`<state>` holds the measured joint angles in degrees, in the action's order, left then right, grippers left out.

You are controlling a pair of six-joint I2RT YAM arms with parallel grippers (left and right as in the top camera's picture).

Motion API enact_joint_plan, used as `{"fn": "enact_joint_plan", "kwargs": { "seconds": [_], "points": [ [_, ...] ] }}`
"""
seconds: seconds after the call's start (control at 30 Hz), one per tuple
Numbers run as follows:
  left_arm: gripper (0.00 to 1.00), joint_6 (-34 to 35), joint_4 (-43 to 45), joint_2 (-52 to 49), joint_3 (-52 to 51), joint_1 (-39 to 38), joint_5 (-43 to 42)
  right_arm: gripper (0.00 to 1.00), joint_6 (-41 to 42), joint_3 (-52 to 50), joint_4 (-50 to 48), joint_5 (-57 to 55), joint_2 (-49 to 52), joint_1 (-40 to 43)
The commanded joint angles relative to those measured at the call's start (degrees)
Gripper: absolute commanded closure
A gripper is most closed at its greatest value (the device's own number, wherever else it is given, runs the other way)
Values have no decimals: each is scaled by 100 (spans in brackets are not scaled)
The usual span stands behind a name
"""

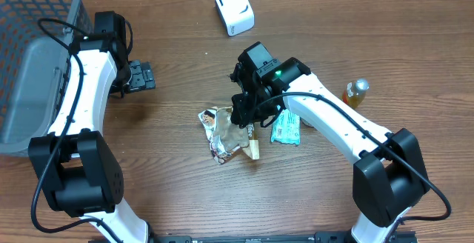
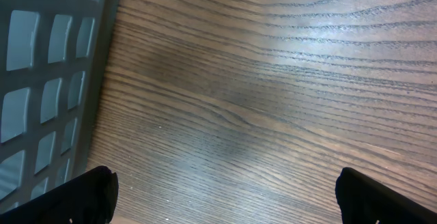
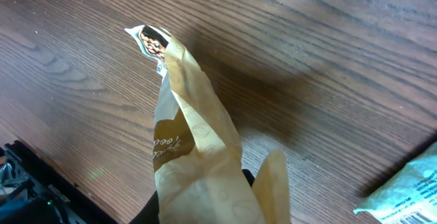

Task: Scan the item barcode
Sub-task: 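Carry the Pantree bag up to the white scanner window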

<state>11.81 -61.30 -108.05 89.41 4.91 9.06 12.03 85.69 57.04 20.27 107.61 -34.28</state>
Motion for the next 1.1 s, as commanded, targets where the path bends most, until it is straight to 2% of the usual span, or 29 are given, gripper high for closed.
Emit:
{"fn": "enact_joint_plan", "kwargs": {
  "seconds": [0.0,0.17,0.33,0.57,0.83,1.07],
  "points": [
    [0,17,7,37,66,33,35,96,37,-13,-114,-9,-186,-11],
    [0,17,7,37,66,33,35,96,39,264,-205,-9,-186,101],
    [0,17,7,37,66,24,33,96,-107,1121,98,-11,-186,179],
    [0,17,7,37,66,-17,35,96,-1211,2430,168,-667,-186,170],
    [0,17,7,37,66,-7,35,96,-2374,2553,-1342,-2835,-127,151],
    [0,17,7,37,66,-7,35,96,-3040,2516,-2509,-3383,24,151]
  ]
}}
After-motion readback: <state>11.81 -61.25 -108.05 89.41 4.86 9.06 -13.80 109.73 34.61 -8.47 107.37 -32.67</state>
